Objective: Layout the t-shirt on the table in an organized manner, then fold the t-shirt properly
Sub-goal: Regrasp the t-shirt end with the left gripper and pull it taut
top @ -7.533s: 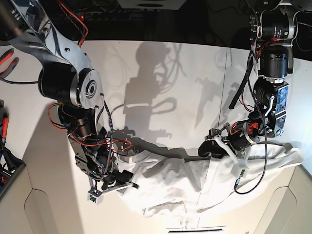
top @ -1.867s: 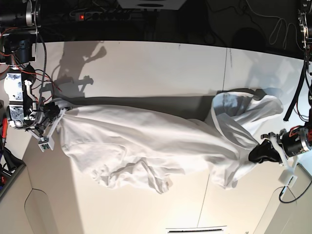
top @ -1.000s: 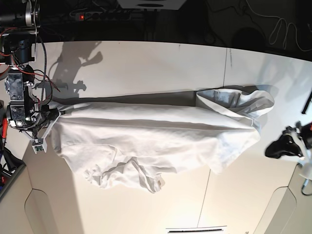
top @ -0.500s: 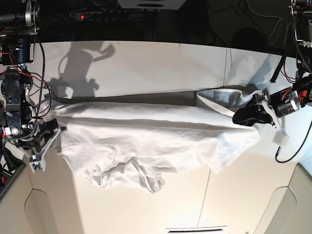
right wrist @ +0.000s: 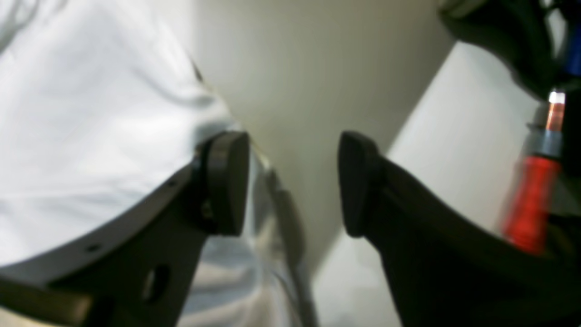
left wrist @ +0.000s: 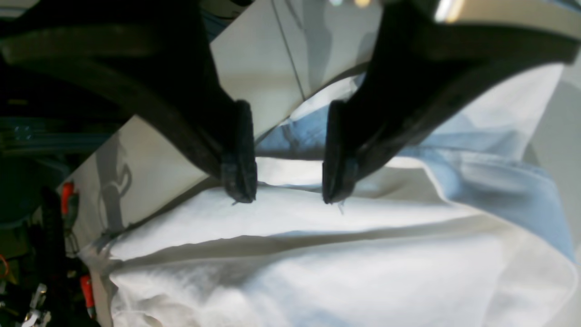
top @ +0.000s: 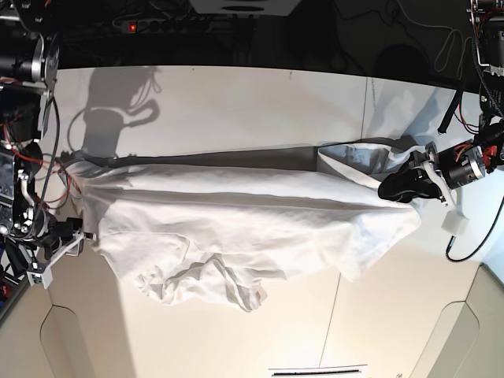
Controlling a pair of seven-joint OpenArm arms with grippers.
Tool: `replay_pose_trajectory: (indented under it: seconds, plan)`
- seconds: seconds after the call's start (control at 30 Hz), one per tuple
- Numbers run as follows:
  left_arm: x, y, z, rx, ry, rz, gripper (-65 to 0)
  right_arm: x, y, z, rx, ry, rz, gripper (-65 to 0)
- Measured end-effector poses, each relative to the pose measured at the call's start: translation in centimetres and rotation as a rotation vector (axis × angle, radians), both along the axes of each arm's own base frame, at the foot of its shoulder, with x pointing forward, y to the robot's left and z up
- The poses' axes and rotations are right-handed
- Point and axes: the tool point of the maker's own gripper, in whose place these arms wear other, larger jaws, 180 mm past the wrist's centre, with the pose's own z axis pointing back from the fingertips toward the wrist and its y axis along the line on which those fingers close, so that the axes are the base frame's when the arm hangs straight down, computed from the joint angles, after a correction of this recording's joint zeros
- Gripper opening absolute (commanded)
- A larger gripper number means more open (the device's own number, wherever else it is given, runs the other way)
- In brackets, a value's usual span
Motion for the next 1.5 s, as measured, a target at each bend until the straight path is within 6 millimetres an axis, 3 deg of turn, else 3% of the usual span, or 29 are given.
replay_pose_trajectory:
  seconds: [0.13,0.3,0.4,0.47,0.5,0.57,0.7,0.83,0.9,1.03,1.1,1.2,1.37,1.4,1.5]
  plan:
    - [0.0,0.0,0.0,0.001,0.0,0.0,-37.4,-0.5,2.4,-1.6,0.151,0.026,0.063,-33.7]
    - [0.2,0.0,0.2,0.0,-0.007,0.002,-37.4,-1.3,4.6,-3.0,0.2,0.057,0.095,-34.4]
    - [0.3,0.0,0.2,0.0,-0.009,0.002,-37.4,-1.1,4.7,-2.9,0.202,0.051,0.091,-44.7]
    - [0.2,0.0,0.2,0.001,-0.008,0.002,-37.4,-0.9,4.6,-2.7,0.199,0.034,0.088,-60.2]
    - [0.3,0.0,0.2,-0.001,-0.012,0.004,-37.4,-0.9,4.6,-2.7,0.2,0.033,0.088,-65.0]
    - [0.7,0.1,0.6,-0.008,-0.037,0.021,-37.4,-0.9,4.6,-2.7,0.201,0.033,0.089,-65.0]
    - [2.8,2.0,2.1,0.047,-0.167,0.1,-37.4,-0.9,4.6,-2.7,0.201,0.033,0.088,-65.0]
    - [6.2,3.3,4.4,0.179,-0.292,0.109,-37.4,-0.8,4.6,-2.6,0.203,0.029,0.088,-65.0]
    - [8.4,3.1,5.7,0.255,-0.329,0.09,-37.4,-0.8,4.7,-2.6,0.205,0.026,0.087,-65.0]
    - [12.3,0.7,7.6,0.305,-0.365,0.016,-34.3,-0.7,5.2,-2.7,0.212,0.026,0.09,-65.0]
    - [14.3,0.2,7.1,0.347,-0.331,0.0,-31.0,-0.7,5.7,-2.8,0.22,0.026,0.095,-65.0]
    - [16.0,-0.3,4.5,0.426,-0.239,-0.047,-29.0,-0.6,6.7,-3.0,0.235,0.027,0.101,-65.0]
    - [15.9,-1.5,-0.3,0.483,-0.085,-0.113,-29.2,-0.6,7.2,-3.0,0.242,0.028,0.107,-65.0]
    - [15.7,-1.9,-0.9,0.479,-0.07,-0.121,-32.7,-0.6,7.1,-3.0,0.24,0.03,0.108,-65.0]
    - [14.3,-2.5,-2.4,0.471,-0.009,-0.153,-65.0,-0.6,7.1,-3.1,0.239,0.03,0.108,-65.0]
